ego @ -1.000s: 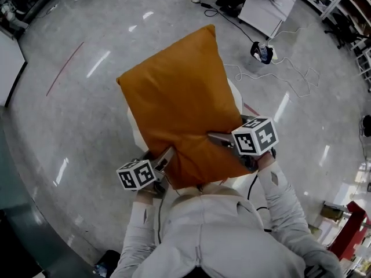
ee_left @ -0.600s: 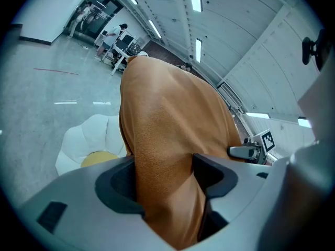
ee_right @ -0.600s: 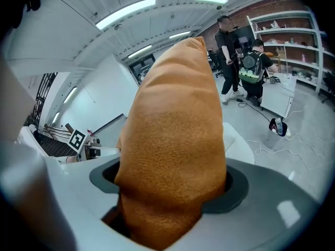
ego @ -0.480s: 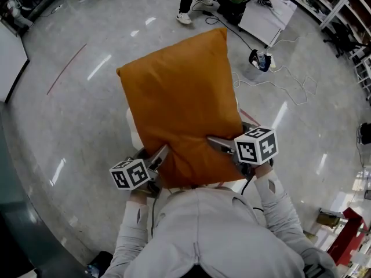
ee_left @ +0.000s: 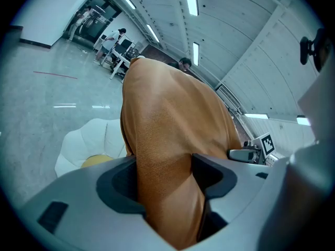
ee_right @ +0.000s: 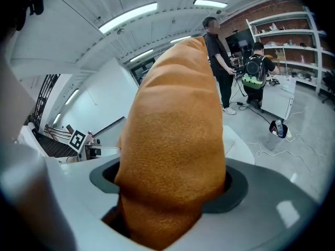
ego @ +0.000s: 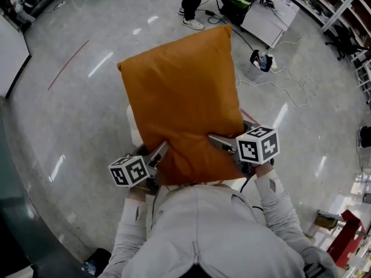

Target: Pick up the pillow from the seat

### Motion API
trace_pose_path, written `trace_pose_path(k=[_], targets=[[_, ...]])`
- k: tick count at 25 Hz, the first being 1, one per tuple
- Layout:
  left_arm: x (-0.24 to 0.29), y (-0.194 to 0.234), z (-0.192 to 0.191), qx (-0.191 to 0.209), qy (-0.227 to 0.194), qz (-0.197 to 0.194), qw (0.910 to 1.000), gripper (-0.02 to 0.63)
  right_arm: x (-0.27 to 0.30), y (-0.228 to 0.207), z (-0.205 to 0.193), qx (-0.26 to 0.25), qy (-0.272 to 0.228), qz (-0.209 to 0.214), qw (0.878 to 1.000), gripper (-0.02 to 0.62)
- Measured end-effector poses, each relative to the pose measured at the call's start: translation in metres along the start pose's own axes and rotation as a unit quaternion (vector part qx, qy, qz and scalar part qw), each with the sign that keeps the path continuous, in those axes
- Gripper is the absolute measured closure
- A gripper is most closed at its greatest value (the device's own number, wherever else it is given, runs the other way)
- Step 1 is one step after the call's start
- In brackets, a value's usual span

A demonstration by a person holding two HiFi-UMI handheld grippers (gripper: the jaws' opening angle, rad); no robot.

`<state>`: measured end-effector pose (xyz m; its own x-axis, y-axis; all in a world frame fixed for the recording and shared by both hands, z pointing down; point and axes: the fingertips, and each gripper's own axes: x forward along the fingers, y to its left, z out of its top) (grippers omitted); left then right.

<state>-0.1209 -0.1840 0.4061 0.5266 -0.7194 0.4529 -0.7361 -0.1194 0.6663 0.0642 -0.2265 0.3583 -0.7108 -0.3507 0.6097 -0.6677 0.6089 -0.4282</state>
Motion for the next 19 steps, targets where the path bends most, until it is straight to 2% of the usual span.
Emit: trace_pose_path(k=[19], targets=[[-0.012,-0.001,-0.001,-0.002,-0.003,-0.003,1.0,0.307,-0.003,0.013,-0.002,-0.002,0.0,0.001,1.0,0.201]])
